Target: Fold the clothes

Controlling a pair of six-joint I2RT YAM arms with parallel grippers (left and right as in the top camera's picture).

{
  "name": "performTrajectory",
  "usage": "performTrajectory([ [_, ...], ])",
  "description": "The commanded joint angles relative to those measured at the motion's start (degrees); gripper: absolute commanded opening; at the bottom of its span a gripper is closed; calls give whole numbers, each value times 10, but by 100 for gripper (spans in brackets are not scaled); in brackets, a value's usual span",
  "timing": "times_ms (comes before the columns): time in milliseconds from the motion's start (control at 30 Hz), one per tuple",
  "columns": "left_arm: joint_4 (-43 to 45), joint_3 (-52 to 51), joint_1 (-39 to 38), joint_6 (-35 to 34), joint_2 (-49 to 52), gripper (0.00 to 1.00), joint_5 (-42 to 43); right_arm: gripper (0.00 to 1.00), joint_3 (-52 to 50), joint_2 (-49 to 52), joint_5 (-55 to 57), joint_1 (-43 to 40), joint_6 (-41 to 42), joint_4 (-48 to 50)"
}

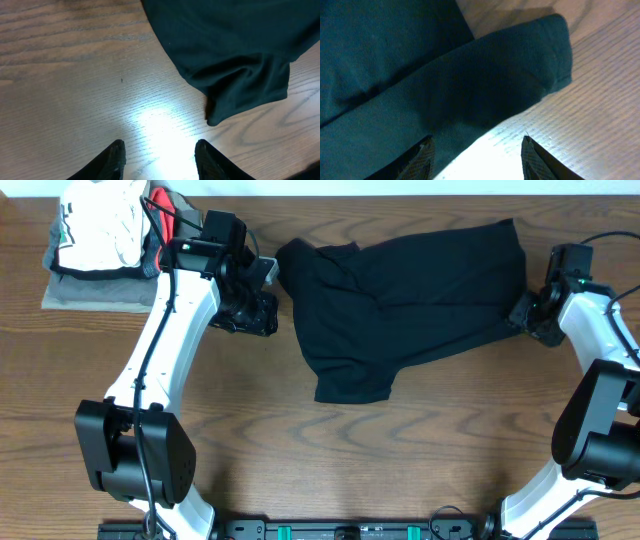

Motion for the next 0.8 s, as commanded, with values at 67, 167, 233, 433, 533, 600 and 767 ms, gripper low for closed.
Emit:
performTrajectory([
  [67, -2, -2, 0, -9, -9, 47, 7, 51, -24, -1, 29, -3, 31, 16],
  [167, -2, -2, 0, -9, -9, 47, 7, 49, -40, -1, 37, -3, 31, 43],
  [233, -2, -2, 0, -9, -9, 47, 7, 48, -52, -1, 38, -3, 31, 69],
  [433, -2, -2, 0, -9, -9, 47, 7, 39, -81, -1, 38, -3, 31, 146],
  [533, -1, -2, 0, -9, -9, 47, 7, 38, -96, -1, 38, -3, 31, 190],
  [600, -2, -2, 0, -9, -9, 47, 7, 35, -104, -1, 38, -3, 31, 215],
  [767, -1, -2, 0, -9, -9, 47, 7, 14, -115, -1, 35, -3, 34, 236],
])
